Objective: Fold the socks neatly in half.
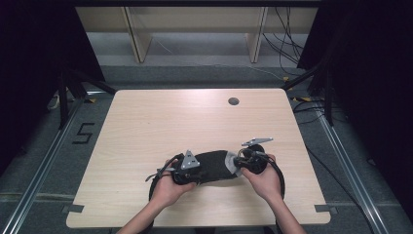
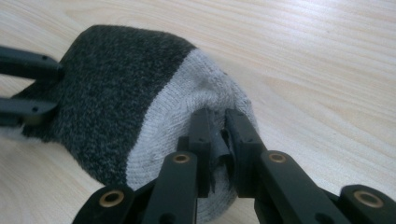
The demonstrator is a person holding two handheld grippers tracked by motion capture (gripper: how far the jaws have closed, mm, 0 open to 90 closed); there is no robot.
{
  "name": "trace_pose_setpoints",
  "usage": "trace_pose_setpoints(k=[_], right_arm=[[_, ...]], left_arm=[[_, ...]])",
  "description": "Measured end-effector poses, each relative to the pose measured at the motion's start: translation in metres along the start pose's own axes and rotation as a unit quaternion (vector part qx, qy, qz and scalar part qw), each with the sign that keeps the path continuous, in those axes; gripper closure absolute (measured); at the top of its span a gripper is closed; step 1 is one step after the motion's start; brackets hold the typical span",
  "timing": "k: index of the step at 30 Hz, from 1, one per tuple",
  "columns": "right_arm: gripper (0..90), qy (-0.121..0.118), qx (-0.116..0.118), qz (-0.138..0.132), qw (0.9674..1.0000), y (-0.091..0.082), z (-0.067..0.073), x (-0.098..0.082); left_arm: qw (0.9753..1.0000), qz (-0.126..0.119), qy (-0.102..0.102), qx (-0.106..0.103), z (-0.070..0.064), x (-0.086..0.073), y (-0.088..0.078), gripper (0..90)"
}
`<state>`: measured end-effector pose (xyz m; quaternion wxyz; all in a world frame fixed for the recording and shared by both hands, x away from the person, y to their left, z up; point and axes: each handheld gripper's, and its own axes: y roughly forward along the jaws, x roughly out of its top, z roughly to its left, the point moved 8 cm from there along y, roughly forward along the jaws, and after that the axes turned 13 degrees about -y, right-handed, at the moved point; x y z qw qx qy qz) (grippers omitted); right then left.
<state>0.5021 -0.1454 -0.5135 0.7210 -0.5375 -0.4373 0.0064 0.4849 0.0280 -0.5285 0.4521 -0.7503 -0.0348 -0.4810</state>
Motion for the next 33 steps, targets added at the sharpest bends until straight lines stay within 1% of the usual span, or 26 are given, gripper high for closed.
trace_pose_setpoints(k=[1,2,3,4,6,7,10,11,13,14,15,16,17,18,19,20,21,23,24,25,26,27,28,29,30,33], right_arm=[[82.0,-0.002,0.000,-0.002,1.0000,0.001,0.000,0.000],[82.0,-0.006,0.007,0.002,1.0000,0.001,0.001,0.000],[82.0,0.000,0.003,0.002,1.0000,0.001,0.002,0.001],[82.0,-0.007,0.002,0.003,1.0000,0.001,0.002,0.001],[82.1,-0.003,0.001,-0.006,1.0000,0.003,0.004,0.003],[82.1,-0.005,0.001,0.001,1.0000,0.002,0.004,0.002],[82.2,-0.008,0.007,0.001,0.9999,0.004,0.004,0.002],[82.2,-0.001,0.004,-0.004,1.0000,0.005,0.005,0.003],[82.2,-0.011,0.003,-0.010,0.9999,0.007,0.002,0.004],[82.2,-0.001,0.006,-0.009,0.9999,0.008,0.003,0.004],[82.2,-0.003,0.006,-0.013,0.9999,0.009,0.001,0.005],[82.1,-0.002,0.019,-0.017,0.9997,0.011,0.002,0.006],[82.2,0.003,0.014,-0.018,0.9997,0.011,0.003,0.007],[82.1,0.006,0.009,-0.022,0.9997,0.012,0.002,0.007],[82.1,0.013,0.010,-0.017,0.9997,0.012,0.002,0.008],[82.1,0.017,0.010,-0.012,0.9997,0.013,0.002,0.007],[82.0,0.001,0.012,-0.023,0.9997,0.014,0.001,0.009],[82.0,0.005,0.006,-0.022,0.9997,0.014,0.002,0.010],[82.0,0.014,0.011,-0.014,0.9997,0.013,0.004,0.009],[81.9,0.017,0.006,-0.014,0.9997,0.013,0.004,0.008],[81.9,0.010,0.004,-0.016,0.9998,0.013,0.003,0.008],[81.8,0.014,0.009,-0.015,0.9997,0.012,0.005,0.008],[81.9,-0.001,0.006,-0.025,0.9997,0.013,0.003,0.010],[81.8,-0.002,-0.008,-0.018,0.9998,0.013,0.000,0.009],[81.8,-0.002,-0.004,-0.025,0.9997,0.014,0.001,0.010],[81.8,-0.005,-0.002,-0.026,0.9997,0.013,0.001,0.010]], left_arm=[[1.0000,-0.001,-0.002,0.003,0.003,0.001,0.001,62.9],[1.0000,0.000,-0.004,0.005,0.006,0.002,0.001,62.8],[1.0000,-0.001,-0.006,0.008,0.008,0.003,0.002,62.6],[0.9999,-0.001,-0.005,0.010,0.011,0.003,0.002,62.5],[0.9999,0.004,0.000,0.017,0.016,0.004,0.002,62.4],[0.9998,0.004,0.000,0.020,0.018,0.004,0.003,62.4],[0.9996,0.004,0.002,0.027,0.022,0.005,0.003,62.4],[0.9996,0.000,-0.002,0.027,0.023,0.006,0.004,62.4],[0.9995,0.000,-0.004,0.032,0.026,0.006,0.004,62.3],[0.9994,0.001,-0.003,0.034,0.028,0.007,0.004,62.3],[0.9993,-0.003,-0.008,0.035,0.029,0.008,0.005,62.2],[0.9993,0.000,-0.006,0.038,0.032,0.008,0.005,62.0],[0.9991,0.001,-0.005,0.041,0.034,0.008,0.005,61.6],[0.9989,-0.007,-0.018,0.044,0.034,0.010,0.006,61.1],[0.9988,0.001,-0.009,0.048,0.036,0.009,0.004,60.5],[0.9988,0.000,-0.010,0.049,0.036,0.010,0.004,60.1],[0.9985,-0.013,-0.019,0.049,0.035,0.012,0.004,59.3],[0.9985,-0.021,-0.032,0.039,0.032,0.013,0.000,59.0],[0.9984,-0.025,-0.035,0.038,0.031,0.013,-0.003,59.7],[0.9984,-0.028,-0.028,0.040,0.029,0.014,-0.006,60.5],[0.9985,-0.029,-0.020,0.041,0.027,0.014,-0.009,60.9],[0.9987,-0.029,-0.017,0.039,0.025,0.014,-0.011,61.3],[0.9988,-0.027,-0.019,0.037,0.024,0.013,-0.011,61.5],[0.9989,-0.022,-0.013,0.039,0.025,0.012,-0.011,61.9],[0.9988,-0.019,-0.015,0.043,0.027,0.010,-0.010,62.0],[0.9985,-0.019,-0.040,0.032,0.032,0.006,-0.004,61.3]])
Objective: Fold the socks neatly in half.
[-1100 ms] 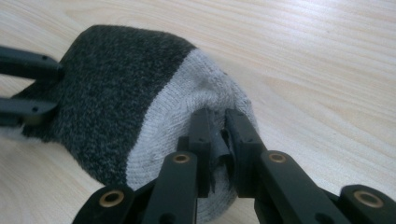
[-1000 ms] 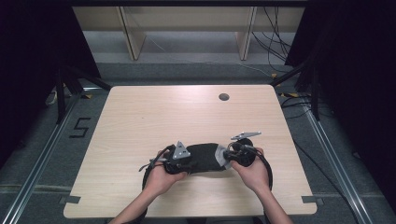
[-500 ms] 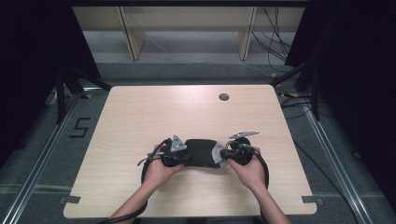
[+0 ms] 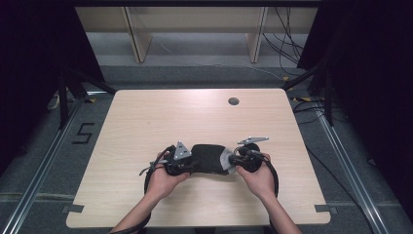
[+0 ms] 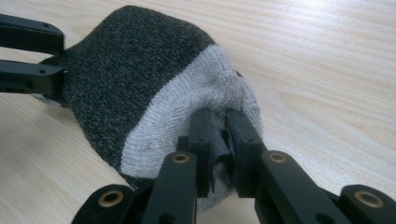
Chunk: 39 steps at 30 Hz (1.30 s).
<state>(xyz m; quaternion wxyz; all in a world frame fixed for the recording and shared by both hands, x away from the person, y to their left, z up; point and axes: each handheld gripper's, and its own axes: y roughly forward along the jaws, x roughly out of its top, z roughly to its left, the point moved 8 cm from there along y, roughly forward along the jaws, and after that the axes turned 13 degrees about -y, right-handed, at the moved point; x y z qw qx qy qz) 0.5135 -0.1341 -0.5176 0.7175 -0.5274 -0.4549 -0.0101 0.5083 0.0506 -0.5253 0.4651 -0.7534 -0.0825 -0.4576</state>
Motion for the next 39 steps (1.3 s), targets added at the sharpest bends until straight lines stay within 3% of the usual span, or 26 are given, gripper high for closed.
trace_pose_setpoints(k=[2,3,4,6,8,9,10,11,12,13,14,15,17,19,20,23,24,26,27,28,32,33,34,37,39], right_arm=[[81.8,0.012,0.013,0.012,0.9998,-0.001,0.003,-0.002],[81.8,0.017,0.006,0.009,0.9998,0.000,0.003,-0.001],[81.8,0.004,0.003,0.000,1.0000,0.000,0.001,0.000],[81.8,0.006,0.012,0.005,0.9999,0.001,0.002,0.000],[81.8,0.035,0.017,0.017,0.9991,-0.001,0.007,-0.001],[81.8,0.009,0.008,0.013,0.9998,0.000,0.001,-0.001],[81.8,0.011,0.001,0.007,0.9999,0.002,0.000,-0.001],[81.8,-0.001,0.000,-0.001,1.0000,0.003,-0.002,0.000],[81.8,-0.002,0.005,-0.002,1.0000,0.003,-0.002,0.001],[81.8,0.013,0.011,0.006,0.9998,0.003,0.000,0.000],[81.8,0.013,0.012,0.013,0.9998,0.002,-0.001,-0.001],[81.7,0.001,0.012,-0.003,0.9999,0.005,-0.003,0.001],[81.5,0.001,0.013,-0.003,0.9999,0.005,-0.003,0.001],[81.2,0.016,0.001,0.014,0.9998,0.004,-0.001,0.000],[80.9,-0.001,0.003,0.008,1.0000,0.005,-0.003,0.000],[78.8,-0.020,0.005,-0.009,0.9997,0.005,-0.005,0.002],[78.3,-0.011,0.004,-0.021,0.9997,0.006,-0.004,0.004],[76.5,-0.016,-0.003,-0.020,0.9997,0.005,-0.005,0.004],[75.6,-0.019,0.006,-0.011,0.9997,0.004,-0.004,0.003],[74.6,-0.010,0.005,-0.012,0.9999,0.003,-0.003,0.003],[72.9,-0.016,-0.001,-0.025,0.9996,0.003,-0.004,0.004],[72.2,-0.003,0.004,-0.018,0.9998,0.002,-0.001,0.004],[71.5,-0.016,0.004,-0.016,0.9997,0.001,-0.002,0.004],[67.5,-0.026,0.003,-0.016,0.9995,-0.001,-0.004,0.004],[62.6,-0.002,0.003,-0.015,0.9999,-0.003,0.000,0.005]], left_arm=[[1.0000,0.000,-0.003,-0.002,0.001,-0.001,0.001,61.3],[1.0000,0.004,-0.001,-0.003,0.001,-0.002,0.002,61.3],[1.0000,0.005,-0.001,-0.005,0.002,-0.002,0.003,61.3],[1.0000,0.006,-0.004,-0.006,0.003,-0.002,0.003,61.4],[0.9999,0.007,-0.007,-0.005,0.004,-0.003,0.005,61.6],[0.9999,0.006,-0.007,-0.005,0.004,-0.003,0.005,61.6],[1.0000,0.007,-0.006,-0.004,0.004,-0.003,0.005,61.7],[1.0000,0.005,-0.006,-0.004,0.004,-0.003,0.005,61.7],[1.0000,0.005,-0.006,-0.003,0.004,-0.003,0.005,61.7],[1.0000,0.005,-0.007,-0.003,0.004,-0.003,0.005,61.6],[1.0000,0.003,-0.008,-0.003,0.005,-0.003,0.006,61.6],[1.0000,0.002,-0.008,-0.002,0.005,-0.003,0.006,61.5],[1.0000,0.002,-0.006,-0.001,0.005,-0.002,0.005,61.0],[1.0000,-0.002,-0.005,-0.002,0.005,-0.002,0.005,58.6],[1.0000,-0.001,-0.005,-0.001,0.006,-0.002,0.005,57.3],[0.9999,-0.003,-0.013,0.002,0.007,-0.002,0.003,53.2],[0.9999,-0.004,-0.015,0.003,0.008,-0.002,0.003,51.3],[0.9998,-0.002,-0.019,0.005,0.008,-0.002,0.003,47.7],[0.9998,-0.002,-0.021,0.008,0.009,-0.003,0.002,45.8],[0.9996,-0.003,-0.024,0.010,0.009,-0.002,0.002,43.7],[0.9991,-0.014,-0.034,0.019,0.011,0.001,-0.003,36.6],[0.9993,-0.014,-0.032,0.015,0.011,0.001,-0.003,35.0],[0.9988,-0.021,-0.040,0.019,0.011,0.003,-0.005,32.8],[0.9988,-0.025,-0.035,0.025,0.013,0.005,-0.009,26.7],[0.9987,-0.029,-0.035,0.023,0.013,0.005,-0.012,25.0]])
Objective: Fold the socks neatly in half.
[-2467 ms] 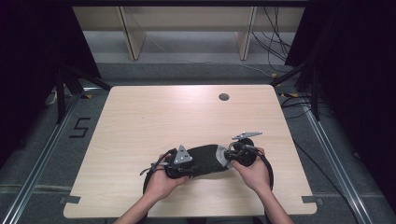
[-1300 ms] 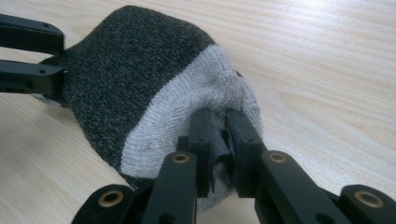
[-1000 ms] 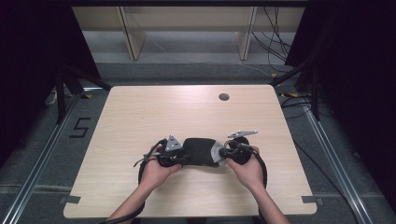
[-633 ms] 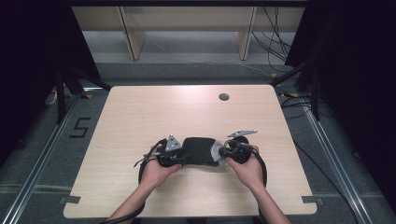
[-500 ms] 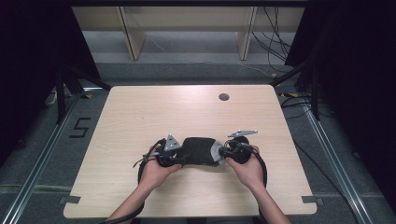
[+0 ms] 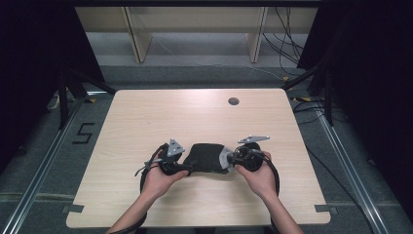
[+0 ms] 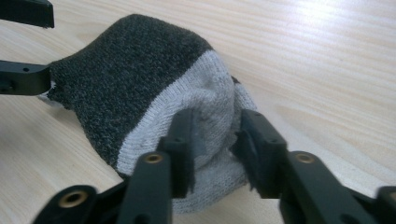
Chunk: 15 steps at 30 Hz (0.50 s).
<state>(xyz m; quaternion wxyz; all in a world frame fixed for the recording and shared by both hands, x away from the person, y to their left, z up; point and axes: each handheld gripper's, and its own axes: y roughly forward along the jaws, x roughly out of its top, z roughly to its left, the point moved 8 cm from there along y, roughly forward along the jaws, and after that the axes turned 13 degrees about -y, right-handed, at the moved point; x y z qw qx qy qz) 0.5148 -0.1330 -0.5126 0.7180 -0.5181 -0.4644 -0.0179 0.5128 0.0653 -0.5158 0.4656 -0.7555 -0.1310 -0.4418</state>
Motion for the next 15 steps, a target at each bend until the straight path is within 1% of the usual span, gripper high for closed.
trace_pose_setpoints(k=[1,2,3,4,5,6,7,8,9,11,12,13,14,15], right_arm=[[59.7,-0.018,0.000,-0.010,0.9998,0.000,-0.002,0.002],[56.5,-0.019,0.009,-0.016,0.9996,-0.002,0.000,0.004],[53.1,-0.009,0.006,-0.015,0.9998,-0.004,0.001,0.004],[49.0,-0.024,0.001,-0.026,0.9994,-0.006,-0.001,0.006],[44.3,-0.032,-0.002,-0.039,0.9987,-0.009,-0.002,0.009],[43.0,-0.037,-0.008,-0.045,0.9982,-0.013,-0.002,0.009],[42.3,-0.032,-0.002,-0.059,0.9977,-0.015,-0.001,0.011],[40.2,-0.046,-0.005,-0.067,0.9967,-0.019,-0.003,0.011],[38.6,-0.044,-0.009,-0.075,0.9962,-0.024,-0.005,0.011],[38.2,-0.041,-0.003,-0.092,0.9949,-0.030,-0.006,0.011],[38.0,-0.038,-0.010,-0.093,0.9948,-0.033,-0.009,0.009],[38.0,-0.044,-0.011,-0.094,0.9945,-0.036,-0.011,0.008],[38.0,-0.034,-0.015,-0.095,0.9948,-0.037,-0.013,0.008],[38.2,-0.014,-0.017,-0.091,0.9956,-0.039,-0.013,0.006]], left_arm=[[1.0000,-0.002,0.002,-0.001,0.000,0.000,-0.002,24.9],[1.0000,-0.003,0.004,0.001,0.001,0.000,-0.004,24.9],[1.0000,-0.008,0.000,-0.001,0.001,0.001,-0.006,24.9],[1.0000,-0.004,0.006,0.001,0.003,0.000,-0.010,24.9],[0.9999,-0.011,0.002,-0.001,0.003,0.000,-0.012,24.9],[0.9999,-0.015,0.005,-0.002,0.005,0.000,-0.015,24.9],[0.9999,-0.016,0.004,-0.001,0.006,0.000,-0.019,24.9],[0.9999,-0.014,0.004,0.002,0.008,-0.001,-0.023,24.9],[0.9999,-0.017,0.003,0.002,0.010,-0.002,-0.027,24.9],[0.9998,-0.021,0.003,0.002,0.014,-0.003,-0.034,24.9],[0.9997,-0.024,0.001,0.002,0.016,-0.003,-0.037,24.9],[0.9994,-0.033,-0.007,0.002,0.017,-0.003,-0.039,24.9],[0.9995,-0.029,-0.007,0.005,0.020,-0.004,-0.042,24.9],[0.9994,-0.033,-0.009,0.005,0.021,-0.004,-0.045,24.9]])
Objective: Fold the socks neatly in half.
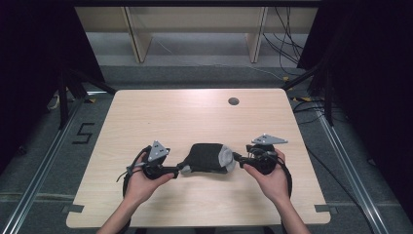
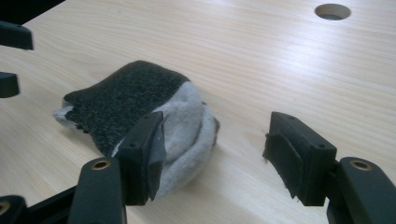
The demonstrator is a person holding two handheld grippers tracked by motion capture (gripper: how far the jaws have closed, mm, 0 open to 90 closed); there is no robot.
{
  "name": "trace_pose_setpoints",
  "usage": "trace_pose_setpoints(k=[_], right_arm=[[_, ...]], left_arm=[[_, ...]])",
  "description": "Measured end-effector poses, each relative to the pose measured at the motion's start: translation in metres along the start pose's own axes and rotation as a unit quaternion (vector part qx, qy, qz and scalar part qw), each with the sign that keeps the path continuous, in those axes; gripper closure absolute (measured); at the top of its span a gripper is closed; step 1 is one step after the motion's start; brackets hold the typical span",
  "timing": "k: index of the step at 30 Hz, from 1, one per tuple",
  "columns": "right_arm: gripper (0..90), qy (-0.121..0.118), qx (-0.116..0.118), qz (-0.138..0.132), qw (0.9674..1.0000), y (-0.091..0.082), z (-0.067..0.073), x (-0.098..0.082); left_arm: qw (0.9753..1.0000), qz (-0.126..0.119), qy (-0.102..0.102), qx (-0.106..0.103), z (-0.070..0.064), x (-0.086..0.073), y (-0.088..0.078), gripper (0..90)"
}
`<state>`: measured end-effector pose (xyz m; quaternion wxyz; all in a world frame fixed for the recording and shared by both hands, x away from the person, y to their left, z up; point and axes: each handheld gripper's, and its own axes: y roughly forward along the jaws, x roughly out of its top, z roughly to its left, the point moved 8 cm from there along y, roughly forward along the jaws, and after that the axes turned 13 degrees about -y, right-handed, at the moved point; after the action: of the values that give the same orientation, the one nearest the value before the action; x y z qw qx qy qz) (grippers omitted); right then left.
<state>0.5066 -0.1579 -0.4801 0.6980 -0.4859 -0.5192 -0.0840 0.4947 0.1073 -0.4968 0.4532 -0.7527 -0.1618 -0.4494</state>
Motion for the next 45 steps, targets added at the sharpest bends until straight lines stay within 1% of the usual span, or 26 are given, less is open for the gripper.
trace_pose_setpoints(k=[2,3,4,9,11,12,13,15,16,17,18,20,21,23,24,25,26,28,30,32,34,37,41,42,44,45], right_arm=[[38.6,-0.018,-0.003,-0.008,0.9998,-0.003,-0.005,0.001],[38.8,-0.005,-0.005,-0.008,0.9999,-0.005,-0.004,0.000],[38.8,-0.024,-0.014,-0.008,0.9996,-0.007,-0.008,-0.001],[36.8,-0.010,-0.020,-0.010,0.9997,-0.017,-0.013,-0.015],[35.9,-0.018,-0.030,-0.006,0.9994,-0.022,-0.021,-0.023],[35.8,-0.004,-0.032,0.000,0.9995,-0.025,-0.021,-0.028],[35.5,-0.019,-0.036,-0.005,0.9992,-0.027,-0.026,-0.030],[35.3,-0.013,-0.045,0.003,0.9989,-0.032,-0.031,-0.039],[35.3,0.007,-0.048,0.002,0.9988,-0.034,-0.030,-0.043],[35.3,-0.009,-0.052,0.001,0.9986,-0.037,-0.034,-0.046],[35.2,-0.005,-0.049,0.000,0.9988,-0.039,-0.036,-0.050],[34.9,-0.015,-0.068,0.002,0.9976,-0.043,-0.041,-0.058],[34.7,0.003,-0.070,-0.001,0.9975,-0.044,-0.039,-0.062],[34.3,-0.002,-0.073,0.006,0.9973,-0.048,-0.041,-0.070],[34.2,-0.016,-0.077,-0.004,0.9969,-0.048,-0.044,-0.073],[33.9,-0.011,-0.078,-0.001,0.9969,-0.050,-0.043,-0.076],[33.4,-0.036,-0.086,-0.006,0.9956,-0.051,-0.048,-0.078],[32.9,-0.004,-0.085,-0.007,0.9963,-0.053,-0.044,-0.084],[31.8,0.006,-0.089,-0.024,0.9957,-0.052,-0.044,-0.085],[31.3,-0.004,-0.095,-0.032,0.9950,-0.053,-0.048,-0.088],[31.0,0.002,-0.101,-0.040,0.9941,-0.051,-0.047,-0.090],[31.0,-0.016,-0.117,-0.034,0.9924,-0.050,-0.049,-0.094],[30.5,-0.002,-0.102,-0.041,0.9940,-0.050,-0.045,-0.097],[30.4,0.007,-0.107,-0.040,0.9934,-0.050,-0.044,-0.098],[30.0,-0.008,-0.113,-0.039,0.9928,-0.051,-0.047,-0.100],[29.8,0.000,-0.114,-0.039,0.9928,-0.051,-0.046,-0.101]], left_arm=[[0.9999,-0.011,-0.010,0.001,0.003,-0.001,-0.005,25.0],[0.9998,-0.015,-0.011,0.001,0.005,-0.002,-0.008,24.9],[0.9996,-0.023,-0.013,0.000,0.007,-0.002,-0.012,24.8],[0.9983,-0.056,-0.018,0.003,0.023,-0.006,-0.030,24.1],[0.9979,-0.060,-0.023,0.012,0.032,-0.010,-0.038,24.1],[0.9976,-0.062,-0.028,0.015,0.035,-0.013,-0.042,24.1],[0.9974,-0.062,-0.032,0.018,0.039,-0.016,-0.045,24.1],[0.9966,-0.069,-0.040,0.022,0.045,-0.022,-0.050,24.1],[0.9962,-0.072,-0.043,0.024,0.047,-0.025,-0.053,24.0],[0.9958,-0.076,-0.045,0.025,0.049,-0.028,-0.056,24.1],[0.9954,-0.079,-0.045,0.029,0.052,-0.031,-0.059,24.0],[0.9944,-0.087,-0.049,0.032,0.057,-0.037,-0.064,23.9],[0.9938,-0.092,-0.051,0.034,0.059,-0.040,-0.066,23.8],[0.9922,-0.104,-0.057,0.038,0.064,-0.046,-0.070,23.5],[0.9916,-0.106,-0.061,0.045,0.067,-0.049,-0.072,23.4],[0.9908,-0.110,-0.064,0.044,0.069,-0.052,-0.074,23.4],[0.9900,-0.114,-0.070,0.046,0.072,-0.055,-0.075,23.3],[0.9889,-0.116,-0.073,0.057,0.077,-0.062,-0.078,23.1],[0.9870,-0.125,-0.080,0.060,0.080,-0.066,-0.080,22.6],[0.9855,-0.130,-0.084,0.071,0.081,-0.070,-0.082,22.4],[0.9856,-0.130,-0.080,0.073,0.082,-0.073,-0.081,22.4],[0.9862,-0.125,-0.078,0.075,0.081,-0.078,-0.078,22.4],[0.9874,-0.118,-0.076,0.073,0.078,-0.081,-0.072,22.5],[0.9877,-0.117,-0.074,0.073,0.077,-0.082,-0.071,22.5],[0.9879,-0.118,-0.073,0.070,0.076,-0.083,-0.069,22.5],[0.9875,-0.119,-0.074,0.072,0.076,-0.083,-0.069,22.5]])
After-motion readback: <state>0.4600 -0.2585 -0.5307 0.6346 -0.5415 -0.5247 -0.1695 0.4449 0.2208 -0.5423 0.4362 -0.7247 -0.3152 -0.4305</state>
